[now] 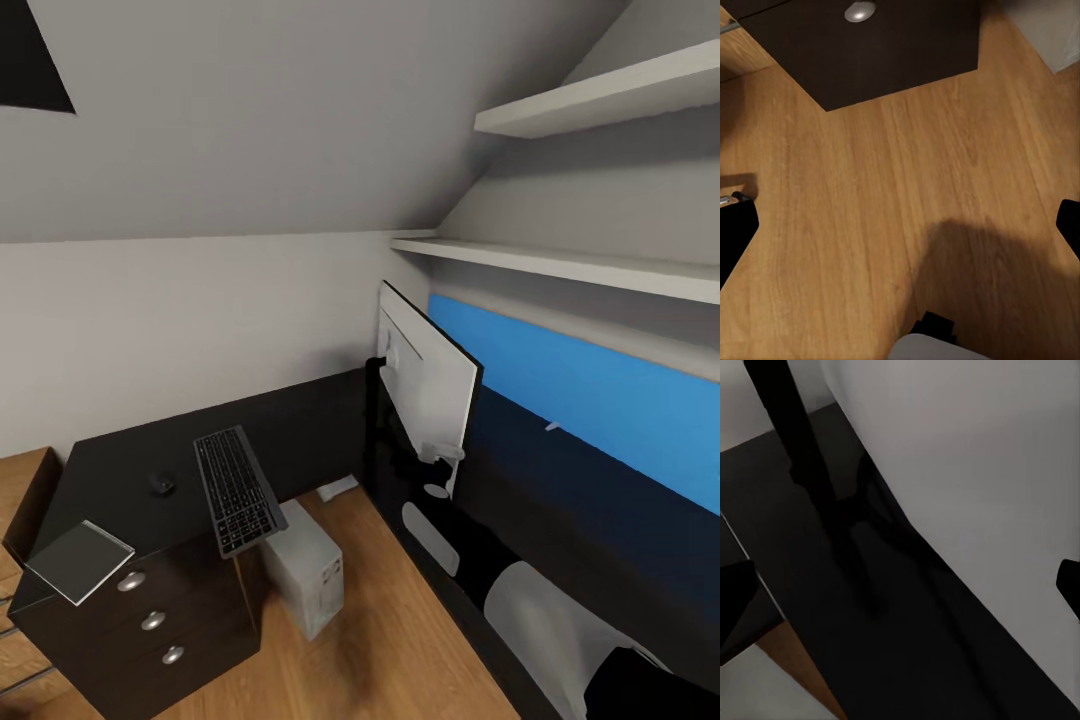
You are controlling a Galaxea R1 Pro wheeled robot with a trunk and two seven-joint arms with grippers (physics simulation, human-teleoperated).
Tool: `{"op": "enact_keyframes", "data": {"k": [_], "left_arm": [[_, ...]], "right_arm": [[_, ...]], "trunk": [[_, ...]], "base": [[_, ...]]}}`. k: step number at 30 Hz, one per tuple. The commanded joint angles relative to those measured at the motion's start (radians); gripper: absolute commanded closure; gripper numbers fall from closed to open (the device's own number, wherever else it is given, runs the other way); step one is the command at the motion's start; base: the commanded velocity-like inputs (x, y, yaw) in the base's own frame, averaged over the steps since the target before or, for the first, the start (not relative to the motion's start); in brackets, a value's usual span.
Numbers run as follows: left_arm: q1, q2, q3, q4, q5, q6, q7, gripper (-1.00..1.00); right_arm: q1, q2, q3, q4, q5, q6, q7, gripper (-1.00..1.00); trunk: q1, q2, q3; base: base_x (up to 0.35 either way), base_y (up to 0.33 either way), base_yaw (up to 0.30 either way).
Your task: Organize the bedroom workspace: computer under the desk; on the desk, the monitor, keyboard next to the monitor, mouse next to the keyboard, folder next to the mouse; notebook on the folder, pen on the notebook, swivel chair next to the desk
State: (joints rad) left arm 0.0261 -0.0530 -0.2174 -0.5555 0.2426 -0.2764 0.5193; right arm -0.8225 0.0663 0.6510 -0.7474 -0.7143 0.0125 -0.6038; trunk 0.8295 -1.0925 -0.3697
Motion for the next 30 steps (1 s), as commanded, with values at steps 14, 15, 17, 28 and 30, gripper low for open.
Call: {"op": "enact_keyframes", "data": {"k": [14,15,17,28,30], "left_arm": [[0.0,0.002,-0.006,-0.001,0.013,-0.004,0.004,-1.0],[0.0,0.002,-0.006,-0.001,0.013,-0.004,0.004,-1.0],[0.0,0.002,-0.005,-0.001,0.013,-0.004,0.004,-1.0],[0.0,0.002,-0.005,-0.001,0.014,-0.004,0.004,-1.0],[0.0,0.002,-0.005,-0.001,0.014,-0.004,0.004,-1.0]], "right_arm": [[-0.001,0.003,0.054,-0.002,-0.005,0.002,0.002,-1.0],[-0.001,0.003,0.063,-0.002,-0.005,0.002,0.002,-1.0],[-0.001,0.003,0.082,-0.002,-0.005,0.002,0.003,-1.0],[-0.001,0.028,0.25,-0.007,-0.005,-0.002,0.083,-1.0],[-0.001,0.031,0.254,-0.007,-0.005,-0.005,0.086,-1.0]], "trunk": [[0.0,-0.001,0.003],[0.0,-0.001,0.003],[0.0,-0.001,0.003],[0.0,-0.001,0.004],[0.0,-0.001,0.004]], "base": [[0.009,0.142,-0.045],[0.075,0.261,-0.043],[0.082,0.216,-0.031],[0.021,0.05,-0.007],[0.001,0.003,0.0]]}}
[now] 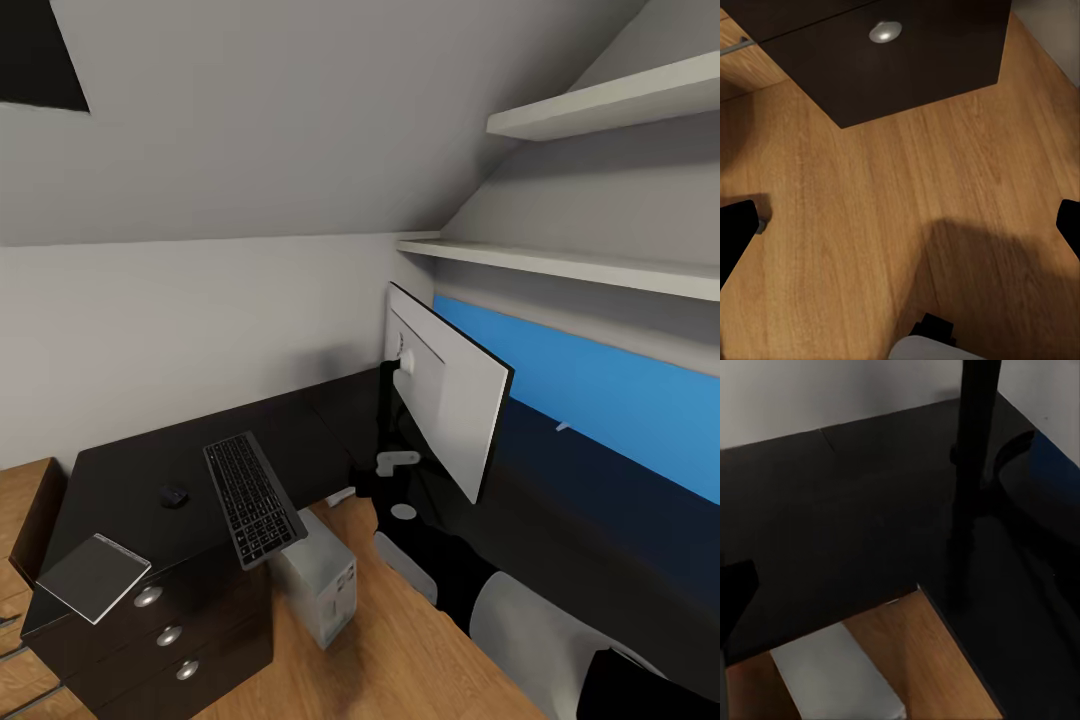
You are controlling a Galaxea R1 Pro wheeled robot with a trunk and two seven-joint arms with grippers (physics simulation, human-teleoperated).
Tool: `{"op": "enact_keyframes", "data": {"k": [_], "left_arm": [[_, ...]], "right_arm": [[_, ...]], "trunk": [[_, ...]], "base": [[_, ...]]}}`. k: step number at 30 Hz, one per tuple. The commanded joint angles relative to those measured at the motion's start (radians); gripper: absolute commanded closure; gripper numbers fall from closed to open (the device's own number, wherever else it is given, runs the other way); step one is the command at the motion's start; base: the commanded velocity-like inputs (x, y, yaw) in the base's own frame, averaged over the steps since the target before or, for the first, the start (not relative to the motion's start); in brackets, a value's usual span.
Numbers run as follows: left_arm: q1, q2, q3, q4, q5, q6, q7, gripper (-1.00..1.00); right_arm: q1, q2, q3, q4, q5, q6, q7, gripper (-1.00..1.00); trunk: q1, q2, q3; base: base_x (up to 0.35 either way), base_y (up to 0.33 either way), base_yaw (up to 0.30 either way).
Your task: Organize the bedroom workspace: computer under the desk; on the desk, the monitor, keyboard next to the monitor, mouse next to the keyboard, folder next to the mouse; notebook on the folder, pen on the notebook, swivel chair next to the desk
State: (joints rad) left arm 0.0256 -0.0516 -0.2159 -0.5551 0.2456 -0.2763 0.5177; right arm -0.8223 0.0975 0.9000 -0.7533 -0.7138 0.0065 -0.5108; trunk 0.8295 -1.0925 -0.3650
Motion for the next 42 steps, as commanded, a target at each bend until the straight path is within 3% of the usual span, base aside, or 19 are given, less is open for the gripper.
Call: {"op": "enact_keyframes", "data": {"k": [1,4,17,30,42], "left_arm": [[0.0,0.001,-0.007,-0.001,0.011,-0.004,0.005,-1.0],[0.0,0.0,-0.007,-0.001,0.011,-0.004,0.005,-1.0],[0.0,-0.001,-0.007,0.0,0.01,-0.004,0.005,-1.0],[0.0,0.001,-0.007,0.001,0.01,-0.004,0.005,-1.0],[0.0,0.001,-0.007,0.001,0.01,-0.003,0.005,-1.0]], "right_arm": [[-0.001,0.001,0.007,-0.001,-0.005,-0.003,-0.006,-1.0],[-0.001,0.018,0.009,-0.002,-0.006,-0.042,-0.006,-1.0],[-0.001,0.028,0.012,-0.004,-0.007,-0.074,-0.012,-1.0],[-0.001,0.028,0.013,-0.003,-0.007,-0.074,-0.015,-1.0],[-0.001,0.028,0.013,-0.004,-0.006,-0.074,-0.017,-1.0]], "trunk": [[0.0,-0.001,-0.001],[0.0,-0.001,-0.001],[0.0,-0.001,-0.001],[0.0,-0.001,-0.002],[0.0,-0.001,-0.008]], "base": [[0.001,0.002,0.0],[0.0,0.0,0.0],[0.0,-0.001,0.015],[0.0,-0.235,0.248],[0.0,-0.034,0.151]]}}
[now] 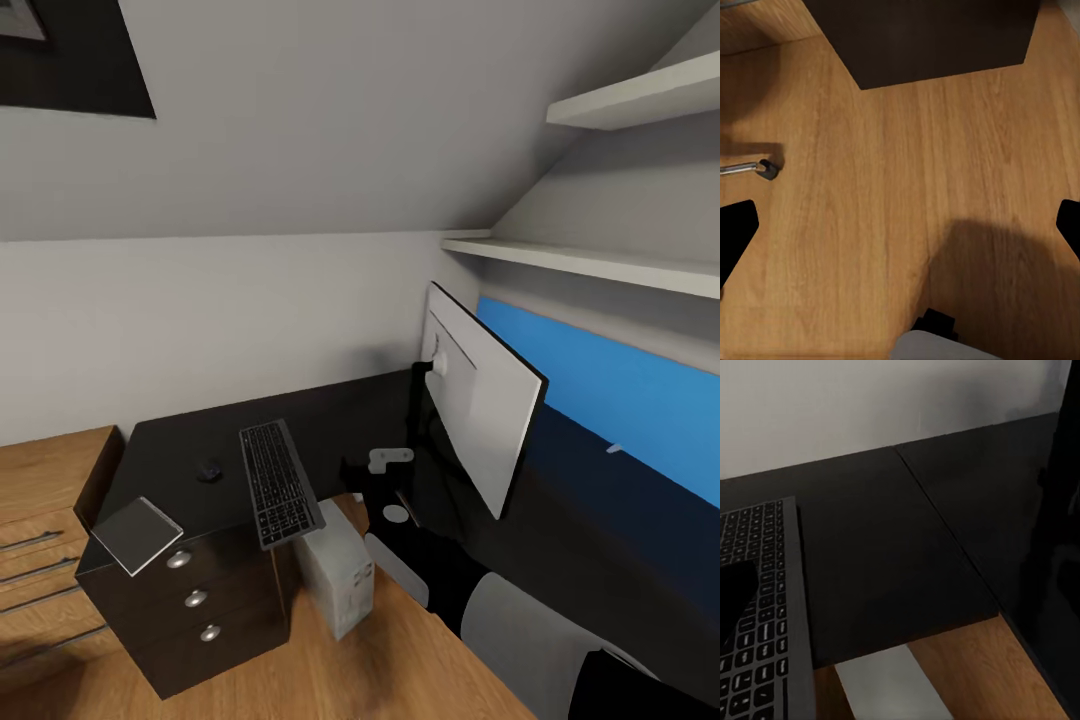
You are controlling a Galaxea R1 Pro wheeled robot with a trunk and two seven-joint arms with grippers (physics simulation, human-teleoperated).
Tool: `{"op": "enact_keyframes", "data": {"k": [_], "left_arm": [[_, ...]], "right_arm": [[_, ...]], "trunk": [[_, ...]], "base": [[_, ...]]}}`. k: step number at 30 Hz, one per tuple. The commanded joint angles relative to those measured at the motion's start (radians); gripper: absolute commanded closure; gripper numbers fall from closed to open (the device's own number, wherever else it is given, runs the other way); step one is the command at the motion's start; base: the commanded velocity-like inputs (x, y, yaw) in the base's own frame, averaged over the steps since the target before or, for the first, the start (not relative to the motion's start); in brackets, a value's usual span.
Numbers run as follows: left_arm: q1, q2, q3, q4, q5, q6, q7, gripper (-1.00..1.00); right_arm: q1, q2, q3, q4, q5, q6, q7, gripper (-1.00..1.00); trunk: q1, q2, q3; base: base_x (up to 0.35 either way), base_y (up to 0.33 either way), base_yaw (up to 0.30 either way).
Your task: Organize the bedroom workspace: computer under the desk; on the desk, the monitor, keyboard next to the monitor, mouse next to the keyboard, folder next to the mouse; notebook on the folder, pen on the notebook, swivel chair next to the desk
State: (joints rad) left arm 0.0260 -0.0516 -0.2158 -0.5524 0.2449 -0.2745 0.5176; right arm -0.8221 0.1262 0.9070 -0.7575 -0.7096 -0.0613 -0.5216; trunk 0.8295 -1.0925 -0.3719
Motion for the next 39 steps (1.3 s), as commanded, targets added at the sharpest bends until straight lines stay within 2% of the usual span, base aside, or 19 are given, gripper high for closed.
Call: {"op": "enact_keyframes", "data": {"k": [1,7,25,39], "left_arm": [[0.0,0.001,-0.007,-0.001,0.011,-0.004,0.005,-1.0],[0.0,0.001,-0.007,-0.001,0.01,-0.003,0.005,-1.0],[0.0,0.002,-0.007,-0.001,0.01,-0.004,0.006,-1.0],[0.0,0.001,-0.007,-0.001,0.01,-0.004,0.006,-1.0]], "right_arm": [[-0.002,0.0,0.006,0.0,-0.01,-0.006,-0.006,-1.0],[-0.002,-0.001,0.004,0.0,-0.009,-0.007,-0.007,-1.0],[-0.002,-0.014,-0.013,0.011,-0.011,-0.01,-0.019,-1.0],[-0.002,-0.017,-0.015,0.009,-0.012,-0.012,-0.02,-1.0]], "trunk": [[0.0,-0.001,-0.001],[0.0,-0.001,-0.001],[0.0,-0.001,-0.001],[0.0,-0.001,0.002]], "base": [[0.0,-0.001,0.015],[0.058,0.0,0.003],[0.233,-0.078,0.0],[0.044,-0.038,-0.035]]}}
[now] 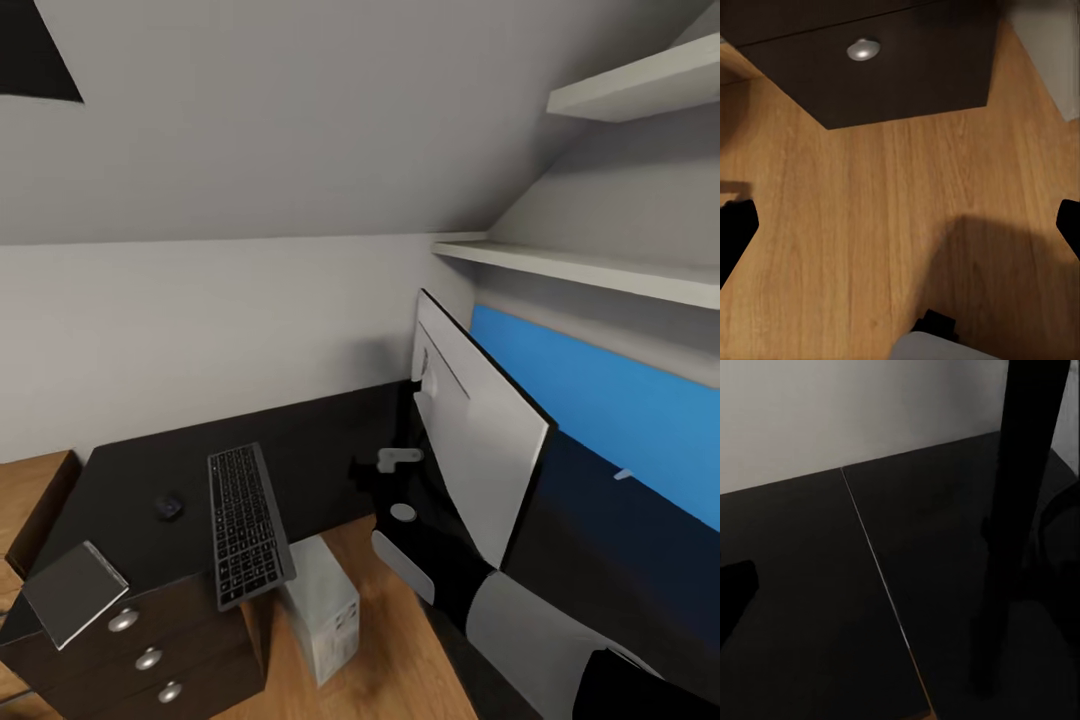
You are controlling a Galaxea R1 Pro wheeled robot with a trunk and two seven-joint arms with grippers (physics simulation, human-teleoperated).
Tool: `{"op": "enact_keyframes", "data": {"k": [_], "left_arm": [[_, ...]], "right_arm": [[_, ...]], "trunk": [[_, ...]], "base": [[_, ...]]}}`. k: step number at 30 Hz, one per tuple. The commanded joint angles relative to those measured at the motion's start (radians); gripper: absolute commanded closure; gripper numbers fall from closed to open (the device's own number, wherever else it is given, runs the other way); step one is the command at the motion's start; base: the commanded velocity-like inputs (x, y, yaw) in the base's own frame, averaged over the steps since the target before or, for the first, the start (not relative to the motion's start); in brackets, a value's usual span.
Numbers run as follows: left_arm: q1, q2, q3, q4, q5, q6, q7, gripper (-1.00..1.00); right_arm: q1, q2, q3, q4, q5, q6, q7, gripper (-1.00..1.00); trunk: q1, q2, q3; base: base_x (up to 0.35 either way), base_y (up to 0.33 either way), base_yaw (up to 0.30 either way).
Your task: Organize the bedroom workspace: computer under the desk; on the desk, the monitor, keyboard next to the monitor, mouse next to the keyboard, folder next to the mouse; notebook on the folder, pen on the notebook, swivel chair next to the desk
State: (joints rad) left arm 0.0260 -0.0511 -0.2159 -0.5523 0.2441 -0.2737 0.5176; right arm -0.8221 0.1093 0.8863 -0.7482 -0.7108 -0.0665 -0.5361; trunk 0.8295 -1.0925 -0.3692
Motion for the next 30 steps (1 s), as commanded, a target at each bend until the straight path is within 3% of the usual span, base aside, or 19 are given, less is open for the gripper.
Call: {"op": "enact_keyframes", "data": {"k": [1,8,30], "left_arm": [[0.0,0.001,-0.007,-0.001,0.011,-0.004,0.005,-1.0],[0.0,0.001,-0.007,-0.001,0.011,-0.005,0.005,-1.0],[0.0,-0.001,-0.007,-0.001,0.01,-0.007,0.005,-1.0]], "right_arm": [[-0.002,0.0,0.006,0.0,-0.011,-0.009,-0.006,-1.0],[-0.002,-0.002,0.005,0.001,-0.011,-0.055,-0.008,-1.0],[-0.002,-0.002,0.005,0.001,-0.012,-0.059,-0.007,-1.0]], "trunk": [[0.0,-0.001,0.0],[0.0,-0.001,0.007],[0.0,-0.001,0.029]], "base": [[0.003,-0.003,-0.162],[0.001,-0.001,-0.183],[0.0,0.0,-0.199]]}}
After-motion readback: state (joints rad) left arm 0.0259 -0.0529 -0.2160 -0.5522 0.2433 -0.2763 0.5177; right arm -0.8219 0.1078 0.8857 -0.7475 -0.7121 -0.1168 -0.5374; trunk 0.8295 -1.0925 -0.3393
